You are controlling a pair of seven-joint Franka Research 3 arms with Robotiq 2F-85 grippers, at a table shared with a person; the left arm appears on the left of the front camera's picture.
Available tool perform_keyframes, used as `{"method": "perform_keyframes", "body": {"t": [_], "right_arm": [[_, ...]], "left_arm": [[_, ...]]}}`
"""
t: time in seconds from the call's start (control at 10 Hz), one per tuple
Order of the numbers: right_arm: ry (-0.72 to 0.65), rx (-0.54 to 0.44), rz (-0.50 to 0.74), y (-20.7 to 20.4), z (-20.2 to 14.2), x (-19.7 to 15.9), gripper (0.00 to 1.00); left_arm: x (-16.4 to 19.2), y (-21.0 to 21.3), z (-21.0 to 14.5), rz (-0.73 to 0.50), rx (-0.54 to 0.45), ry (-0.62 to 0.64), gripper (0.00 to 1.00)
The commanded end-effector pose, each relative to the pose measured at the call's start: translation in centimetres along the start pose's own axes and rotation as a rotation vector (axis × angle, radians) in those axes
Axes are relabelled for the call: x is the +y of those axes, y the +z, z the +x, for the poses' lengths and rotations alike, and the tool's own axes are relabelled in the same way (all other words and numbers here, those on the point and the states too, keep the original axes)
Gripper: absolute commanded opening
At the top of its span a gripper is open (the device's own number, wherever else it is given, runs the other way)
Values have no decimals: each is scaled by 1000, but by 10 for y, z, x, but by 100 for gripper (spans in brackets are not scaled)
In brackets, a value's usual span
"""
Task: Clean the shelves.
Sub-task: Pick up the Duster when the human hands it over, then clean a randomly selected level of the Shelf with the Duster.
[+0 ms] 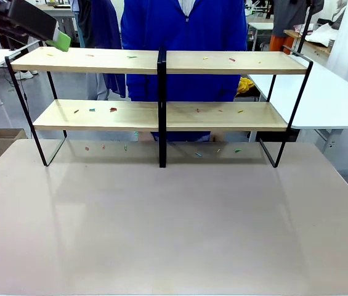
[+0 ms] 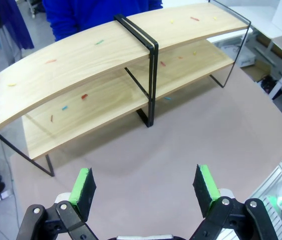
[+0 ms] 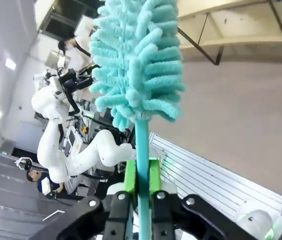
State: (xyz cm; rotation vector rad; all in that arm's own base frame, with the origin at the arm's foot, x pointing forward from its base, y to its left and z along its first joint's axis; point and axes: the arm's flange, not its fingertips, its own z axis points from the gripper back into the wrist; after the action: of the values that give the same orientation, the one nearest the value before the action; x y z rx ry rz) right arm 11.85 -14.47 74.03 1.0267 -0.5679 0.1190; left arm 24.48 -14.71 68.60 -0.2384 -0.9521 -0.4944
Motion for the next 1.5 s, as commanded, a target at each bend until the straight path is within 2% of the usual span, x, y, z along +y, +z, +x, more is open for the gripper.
{"method": "perform_keyframes", "body": {"t": [0.0, 0.1, 1.4], "right_arm": [[-11, -89, -2, -3, -5, -4, 0], [0, 0, 0, 0, 0, 0, 10], [0, 0, 0, 0, 0, 0, 10]], "left_arm": [[2, -1, 0, -11, -6, 3, 100], [2, -1, 0, -11, -6, 3, 100], [2, -1, 0, -11, -6, 3, 100]]}}
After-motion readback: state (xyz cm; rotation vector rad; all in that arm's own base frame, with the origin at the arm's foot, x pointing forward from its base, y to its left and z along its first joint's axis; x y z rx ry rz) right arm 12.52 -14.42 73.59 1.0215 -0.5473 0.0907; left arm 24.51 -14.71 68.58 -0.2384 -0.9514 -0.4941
